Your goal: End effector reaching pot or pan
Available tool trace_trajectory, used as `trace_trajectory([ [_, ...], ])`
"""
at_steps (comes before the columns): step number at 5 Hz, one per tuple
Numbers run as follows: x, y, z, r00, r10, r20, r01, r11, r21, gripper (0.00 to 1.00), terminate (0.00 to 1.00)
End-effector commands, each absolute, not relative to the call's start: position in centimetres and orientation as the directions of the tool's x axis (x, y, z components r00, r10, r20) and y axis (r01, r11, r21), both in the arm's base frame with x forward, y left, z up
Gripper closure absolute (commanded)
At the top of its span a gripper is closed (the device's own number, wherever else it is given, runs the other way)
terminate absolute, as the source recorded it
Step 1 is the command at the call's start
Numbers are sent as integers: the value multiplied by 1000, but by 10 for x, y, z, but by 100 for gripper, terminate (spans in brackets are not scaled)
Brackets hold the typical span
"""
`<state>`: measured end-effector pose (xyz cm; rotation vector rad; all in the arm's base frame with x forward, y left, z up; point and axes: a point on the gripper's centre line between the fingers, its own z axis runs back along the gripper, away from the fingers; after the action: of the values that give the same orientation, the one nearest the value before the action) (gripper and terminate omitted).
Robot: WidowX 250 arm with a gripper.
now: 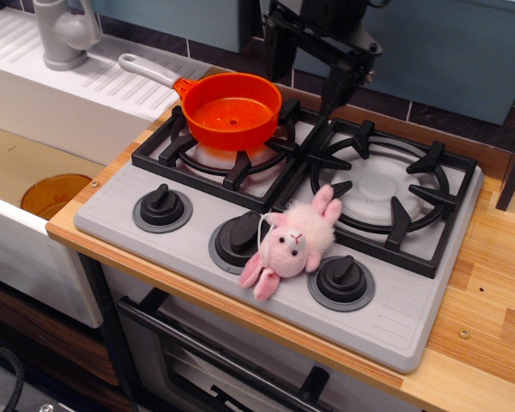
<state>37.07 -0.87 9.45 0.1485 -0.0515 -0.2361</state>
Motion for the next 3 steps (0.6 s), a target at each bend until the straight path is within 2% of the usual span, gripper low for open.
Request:
trace_trajectory([
  [1, 379, 6, 85, 966, -226, 123, 202, 962, 185, 0, 0],
  [3, 362, 5, 46, 973, -186, 139, 169, 978, 126, 0, 0],
])
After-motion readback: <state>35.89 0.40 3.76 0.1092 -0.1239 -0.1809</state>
